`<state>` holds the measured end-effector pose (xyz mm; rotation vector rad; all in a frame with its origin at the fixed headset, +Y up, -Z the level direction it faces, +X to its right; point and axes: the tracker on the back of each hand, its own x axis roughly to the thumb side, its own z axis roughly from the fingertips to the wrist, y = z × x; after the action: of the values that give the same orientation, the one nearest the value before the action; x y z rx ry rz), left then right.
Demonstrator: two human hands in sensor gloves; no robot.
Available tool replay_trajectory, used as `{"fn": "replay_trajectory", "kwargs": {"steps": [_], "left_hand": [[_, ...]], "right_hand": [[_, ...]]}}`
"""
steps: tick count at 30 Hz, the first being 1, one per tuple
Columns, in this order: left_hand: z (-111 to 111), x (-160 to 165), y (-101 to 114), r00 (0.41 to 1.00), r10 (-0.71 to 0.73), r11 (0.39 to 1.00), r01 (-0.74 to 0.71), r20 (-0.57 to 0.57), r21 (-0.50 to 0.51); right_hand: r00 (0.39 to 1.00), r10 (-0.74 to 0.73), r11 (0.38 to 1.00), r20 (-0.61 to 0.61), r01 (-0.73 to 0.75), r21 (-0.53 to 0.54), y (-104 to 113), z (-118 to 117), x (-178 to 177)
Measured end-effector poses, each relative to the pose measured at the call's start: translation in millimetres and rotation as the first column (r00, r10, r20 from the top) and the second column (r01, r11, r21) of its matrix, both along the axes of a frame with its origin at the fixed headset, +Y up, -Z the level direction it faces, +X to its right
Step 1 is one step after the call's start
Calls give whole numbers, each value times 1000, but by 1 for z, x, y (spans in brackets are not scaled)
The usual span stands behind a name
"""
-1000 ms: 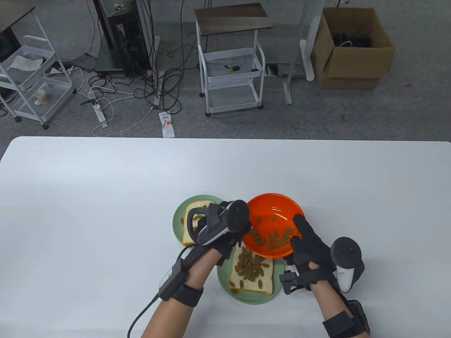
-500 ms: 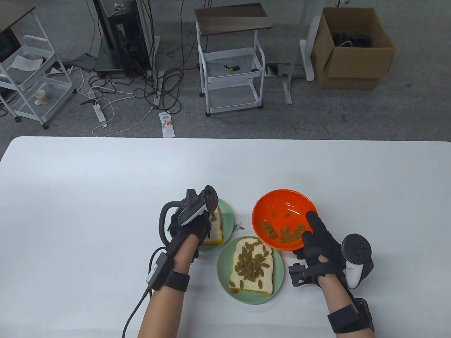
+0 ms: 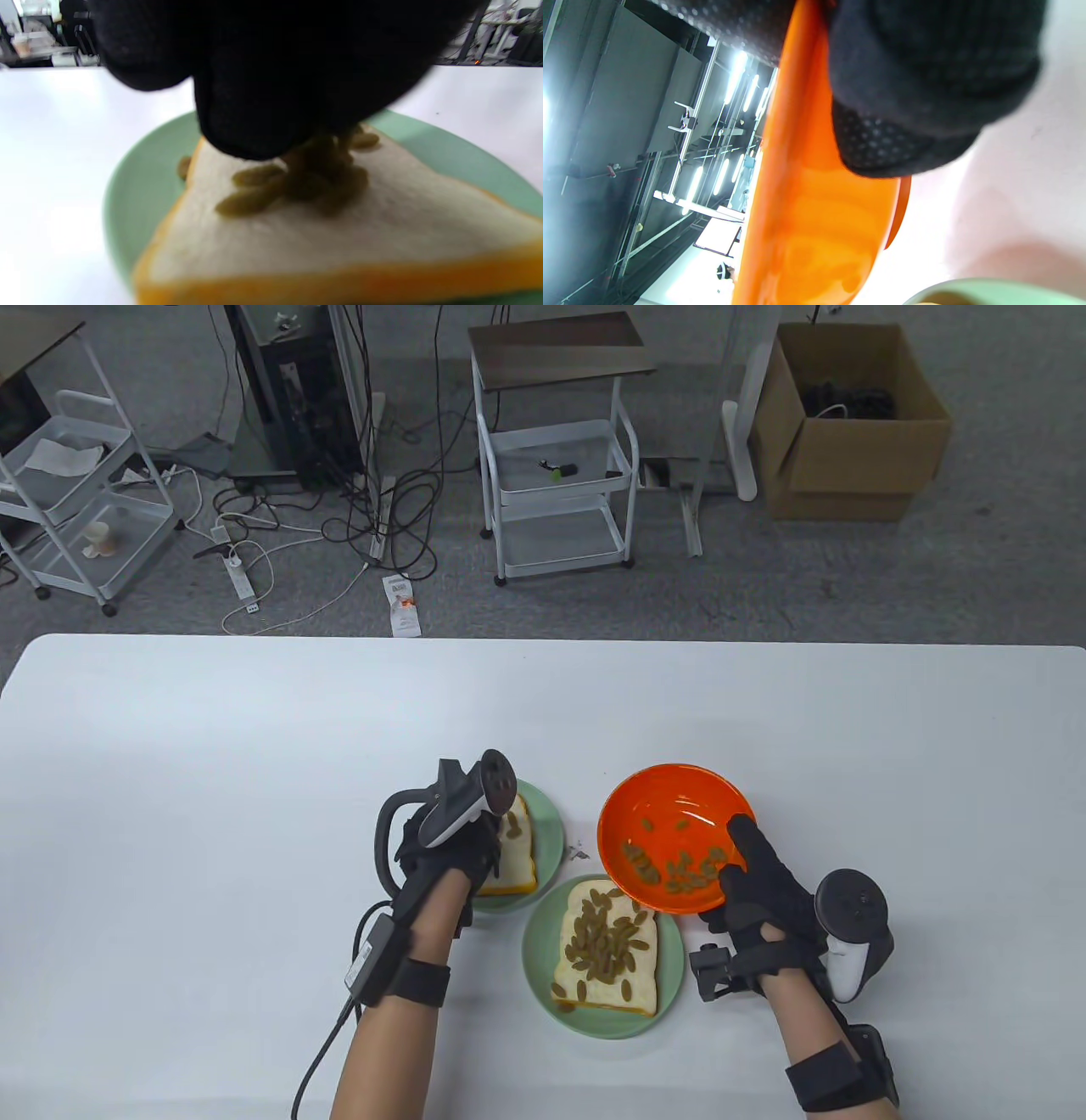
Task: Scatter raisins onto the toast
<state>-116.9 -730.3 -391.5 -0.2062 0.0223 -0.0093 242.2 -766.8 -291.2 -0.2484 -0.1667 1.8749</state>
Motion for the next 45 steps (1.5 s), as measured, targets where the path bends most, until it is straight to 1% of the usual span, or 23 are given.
{"fn": "replay_trajectory", "kwargs": {"steps": [1, 3, 6, 9, 12, 15, 16, 17, 18, 19, 20, 21, 22, 24, 26, 28, 29, 30, 31, 34, 38, 40, 45], "left_hand": [[0, 1, -1, 1000, -2, 1000, 1, 4, 26], [-1, 2, -4, 1000, -14, 1000, 15, 20, -24], [1, 3, 1, 1000, 3, 1000, -3, 15, 8], [6, 5, 14, 998, 59, 998, -60, 21, 27], [16, 13, 32, 995, 91, 991, -94, 37, 93], [30, 35, 49, 987, 118, 984, -132, 113, 121], [37, 48, 55, 978, 129, 981, -150, 163, 121], [42, 57, 57, 971, 135, 981, -159, 199, 110], [50, 73, 59, 957, 128, 984, -155, 262, 85], [54, 83, 59, 946, 120, 988, -145, 302, 61], [60, 95, 58, 932, 106, 993, -118, 347, 12], [66, 107, 55, 925, 76, 997, -68, 372, -34], [70, 115, 53, 924, 37, 999, -19, 380, -50], [77, 128, 47, 921, -86, 995, 98, 379, -12], [81, 138, 39, 910, -170, 980, 195, 378, -29], [82, 144, 32, 912, -152, 981, 187, 381, -58], [82, 145, 30, 919, -152, 980, 187, 364, -62], [82, 146, 28, 922, -139, 979, 182, 361, -88], [82, 147, 27, 922, -130, 981, 174, 365, -91], [83, 150, 26, 918, -174, 984, 176, 356, 28], [84, 154, 24, 897, -142, 989, 109, 418, 103], [83, 154, 24, 885, -125, 989, 76, 448, 126], [81, 152, 24, 869, -115, 990, 60, 481, 129]], "right_hand": [[1000, 0, 1000, -1, 0, 0, 0, 0, 0], [1000, -2, 1000, -3, 2, 1, 0, 0, 0], [1000, 1, 1000, -9, -1, 2, 0, 0, -1], [1000, 5, 1000, -17, -5, 4, 0, 0, -3], [1000, 12, 1000, -26, -11, 12, 1, 1, -7], [999, 15, 1000, -43, -14, 26, 2, 3, -13], [999, 18, 999, -51, -16, 32, 3, 4, -16], [998, 20, 999, -60, -18, 35, 3, 5, -18], [997, 23, 999, -74, -21, 39, 4, 6, -22], [996, 25, 999, -84, -22, 42, 4, 8, -25], [995, 29, 999, -95, -24, 48, 5, 9, -29], [994, 32, 998, -104, -26, 57, 6, 12, -33], [994, 32, 998, -109, -25, 65, 7, 13, -35], [991, 61, 995, -120, -51, 84, 9, 17, -41], [990, 31, 997, -136, -20, 78, 10, 20, -47], [990, -28, 997, -142, 38, 66, 10, 24, -52], [991, -21, 998, -131, 29, 59, 10, 26, -53], [991, -7, 998, -130, 16, 66, 10, 27, -53], [992, 4, 997, -126, 5, 74, 9, 27, -53], [994, -16, 997, -105, 24, 75, 9, 25, -49], [995, -61, 996, -78, 65, 56, 8, 22, -40], [994, -89, 995, -71, 92, 45, 8, 21, -38], [992, -87, 995, -92, 91, 41, 7, 22, -41]]}}
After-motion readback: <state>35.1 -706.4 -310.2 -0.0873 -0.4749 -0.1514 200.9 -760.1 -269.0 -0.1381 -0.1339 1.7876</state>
